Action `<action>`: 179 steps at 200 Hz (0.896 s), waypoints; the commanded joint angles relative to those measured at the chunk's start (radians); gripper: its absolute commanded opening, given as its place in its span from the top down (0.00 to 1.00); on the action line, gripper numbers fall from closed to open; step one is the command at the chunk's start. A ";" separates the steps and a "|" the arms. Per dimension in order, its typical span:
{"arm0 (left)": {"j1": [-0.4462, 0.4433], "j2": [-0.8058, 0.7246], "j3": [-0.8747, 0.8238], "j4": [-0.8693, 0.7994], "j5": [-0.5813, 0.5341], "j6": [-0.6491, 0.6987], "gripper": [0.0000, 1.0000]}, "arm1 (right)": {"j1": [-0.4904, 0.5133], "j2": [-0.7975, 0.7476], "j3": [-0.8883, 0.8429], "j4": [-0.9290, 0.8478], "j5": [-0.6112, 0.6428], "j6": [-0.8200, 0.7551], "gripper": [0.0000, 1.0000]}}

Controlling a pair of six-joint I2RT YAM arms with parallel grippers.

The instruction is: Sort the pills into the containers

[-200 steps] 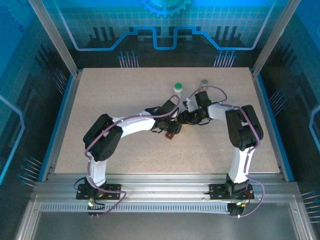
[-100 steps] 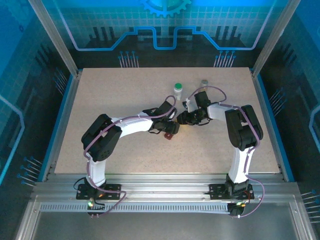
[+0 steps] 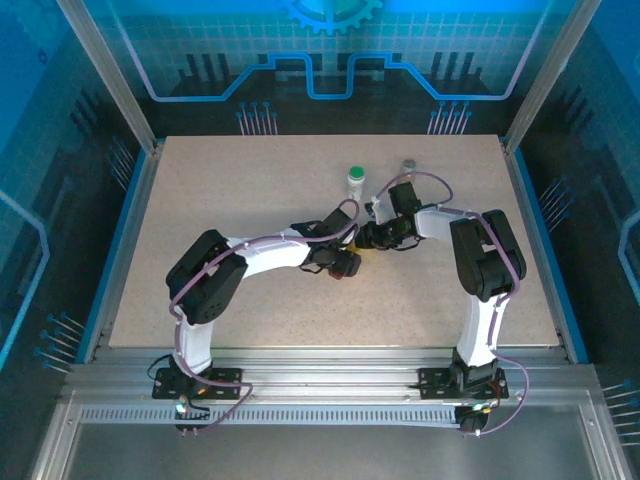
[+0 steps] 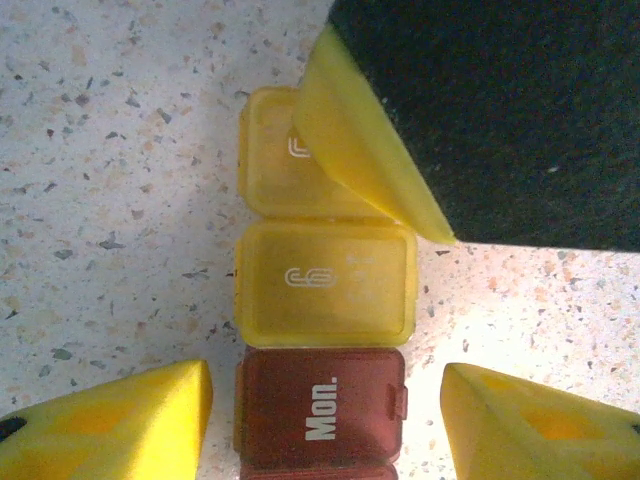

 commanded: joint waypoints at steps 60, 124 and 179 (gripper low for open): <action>-0.019 0.040 0.047 -0.047 -0.042 0.033 0.42 | 0.017 0.027 0.013 -0.041 0.027 -0.024 0.68; -0.012 0.035 0.058 -0.070 -0.059 -0.010 0.53 | 0.036 0.042 0.037 -0.097 0.098 -0.053 0.69; 0.071 0.013 0.005 -0.013 0.024 -0.162 0.52 | 0.053 0.059 0.025 -0.141 0.200 -0.065 0.73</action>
